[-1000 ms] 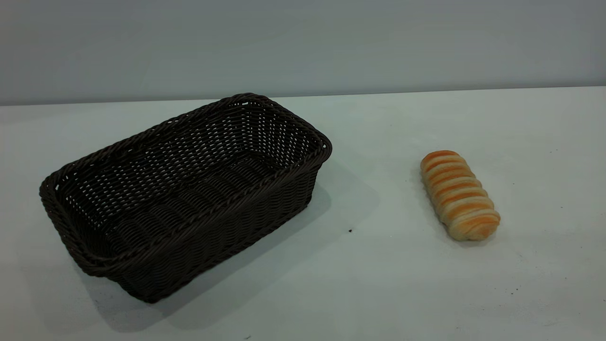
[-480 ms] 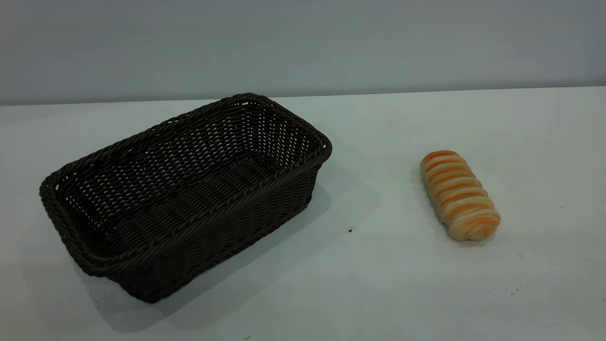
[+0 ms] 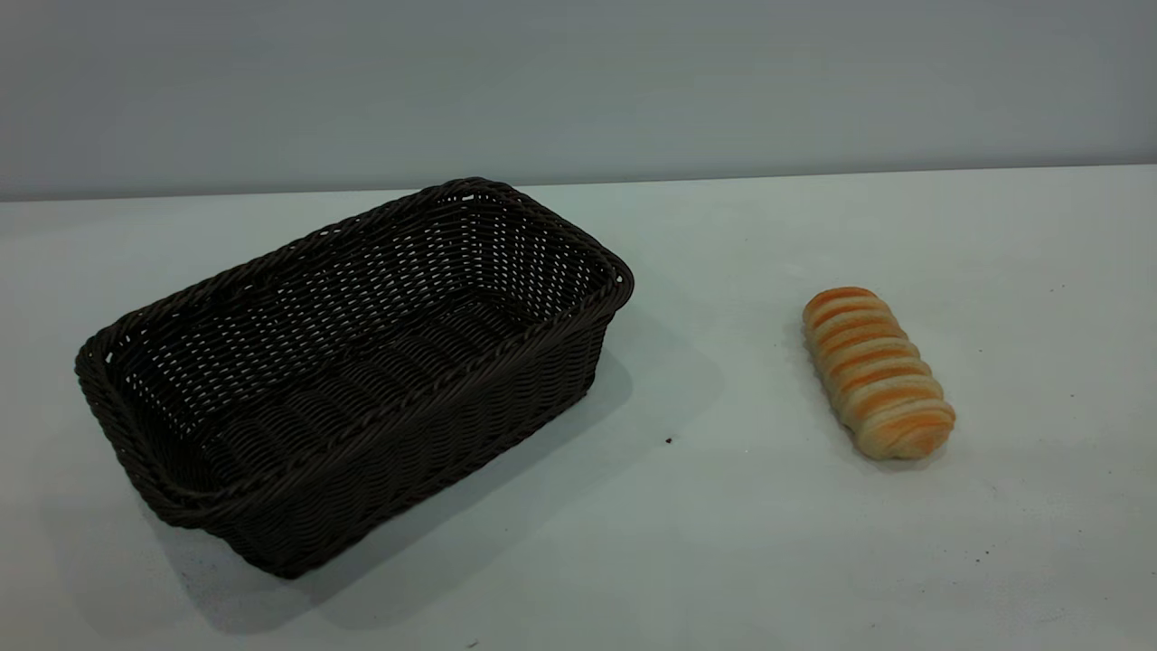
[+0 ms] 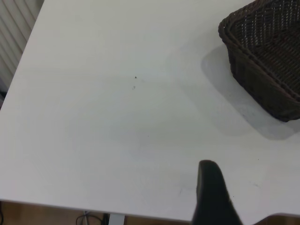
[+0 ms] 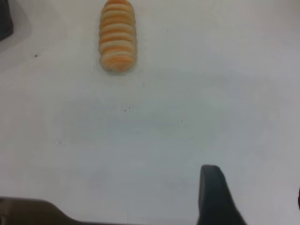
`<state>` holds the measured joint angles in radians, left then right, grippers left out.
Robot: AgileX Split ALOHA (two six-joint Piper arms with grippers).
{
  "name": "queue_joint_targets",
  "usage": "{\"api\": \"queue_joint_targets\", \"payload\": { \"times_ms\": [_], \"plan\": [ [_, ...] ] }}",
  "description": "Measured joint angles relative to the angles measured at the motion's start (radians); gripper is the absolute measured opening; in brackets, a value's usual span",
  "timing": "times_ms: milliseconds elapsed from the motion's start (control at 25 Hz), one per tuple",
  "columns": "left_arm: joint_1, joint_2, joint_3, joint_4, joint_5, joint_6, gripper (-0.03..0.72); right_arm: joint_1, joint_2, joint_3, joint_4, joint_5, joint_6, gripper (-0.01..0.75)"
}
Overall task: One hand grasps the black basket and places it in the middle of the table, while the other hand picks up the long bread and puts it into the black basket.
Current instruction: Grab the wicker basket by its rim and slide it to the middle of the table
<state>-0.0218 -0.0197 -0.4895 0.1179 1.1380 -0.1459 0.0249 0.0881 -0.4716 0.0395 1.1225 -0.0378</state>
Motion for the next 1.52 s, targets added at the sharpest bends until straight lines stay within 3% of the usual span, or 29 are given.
{"api": "queue_joint_targets", "payload": {
  "times_ms": [560, 840, 1080, 1280, 1520],
  "plan": [
    [0.0, 0.0, -0.006, -0.001, -0.011, 0.0, 0.513, 0.0, 0.0, 0.0, -0.011, 0.0, -0.001, 0.4],
    [0.0, 0.034, -0.017, -0.135, -0.171, -0.003, 0.513, 0.0, 0.0, -0.008, -0.006, -0.014, -0.011, 0.4],
    [0.0, 0.371, -0.03, -0.214, -0.286, 0.08, 0.513, 0.0, 0.123, -0.026, 0.115, -0.106, -0.079, 0.412],
    [0.0, 0.729, -0.132, -0.223, -0.337, 0.098, 0.513, 0.0, 0.371, -0.034, 0.287, -0.259, -0.189, 0.414],
    [-0.002, 1.065, -0.254, -0.252, -0.381, 0.101, 0.513, 0.0, 0.697, -0.134, 0.432, -0.324, -0.366, 0.414]
  ]
}}
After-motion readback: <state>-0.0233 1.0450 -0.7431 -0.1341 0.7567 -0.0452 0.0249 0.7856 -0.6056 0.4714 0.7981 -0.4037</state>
